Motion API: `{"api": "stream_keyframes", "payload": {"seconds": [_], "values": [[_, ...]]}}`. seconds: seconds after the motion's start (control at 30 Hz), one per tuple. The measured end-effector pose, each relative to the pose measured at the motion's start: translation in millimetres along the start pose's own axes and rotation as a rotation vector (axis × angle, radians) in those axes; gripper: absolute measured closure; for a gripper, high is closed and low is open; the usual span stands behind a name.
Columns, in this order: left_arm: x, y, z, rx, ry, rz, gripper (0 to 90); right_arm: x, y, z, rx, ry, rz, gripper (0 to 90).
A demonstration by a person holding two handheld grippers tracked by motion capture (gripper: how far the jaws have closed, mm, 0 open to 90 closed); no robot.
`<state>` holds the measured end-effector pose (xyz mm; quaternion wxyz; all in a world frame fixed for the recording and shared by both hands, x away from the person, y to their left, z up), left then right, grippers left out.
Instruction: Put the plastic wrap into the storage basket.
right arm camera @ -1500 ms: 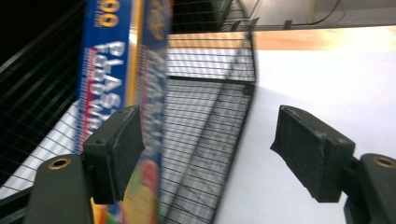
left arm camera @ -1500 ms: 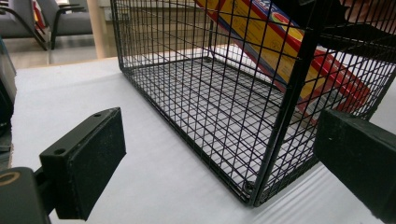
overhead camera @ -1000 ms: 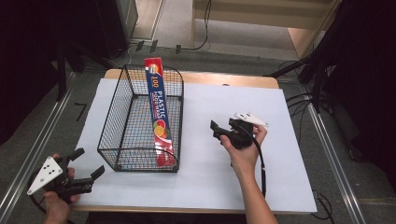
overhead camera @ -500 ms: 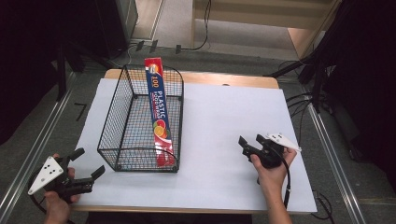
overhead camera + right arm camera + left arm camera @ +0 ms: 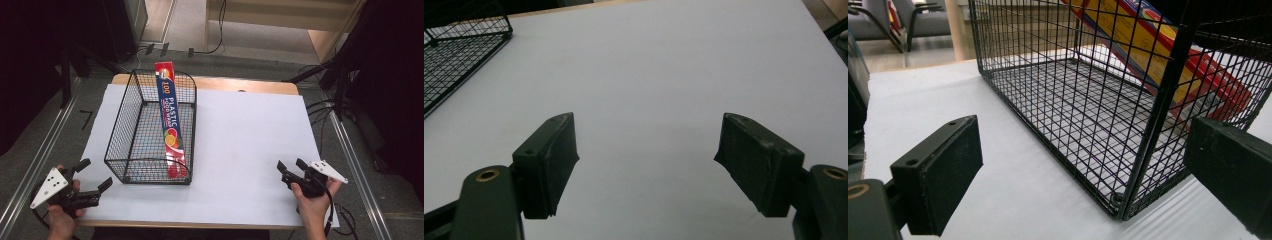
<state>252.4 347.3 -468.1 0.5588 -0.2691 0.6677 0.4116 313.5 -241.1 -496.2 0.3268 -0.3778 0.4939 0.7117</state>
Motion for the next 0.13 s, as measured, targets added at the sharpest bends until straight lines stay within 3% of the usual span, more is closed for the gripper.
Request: {"api": "stream_keyframes", "payload": {"seconds": [0.13], "values": [[0.0, 0.0, 0.0, 0.001, -0.002, 0.002, 2.6, 5.5, -0.5, -7.7, 0.006, -0.029, 0.009, 26.1]]}}
Point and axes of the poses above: each handheld gripper's, and its own axes: y roughly backward along the jaws, x roughly out of its underside, z roughly to its left, the point moved 6 cm from there along -y, roughly forward along the jaws, and after that the axes turned 1 degree about y, right-handed, at the moved point
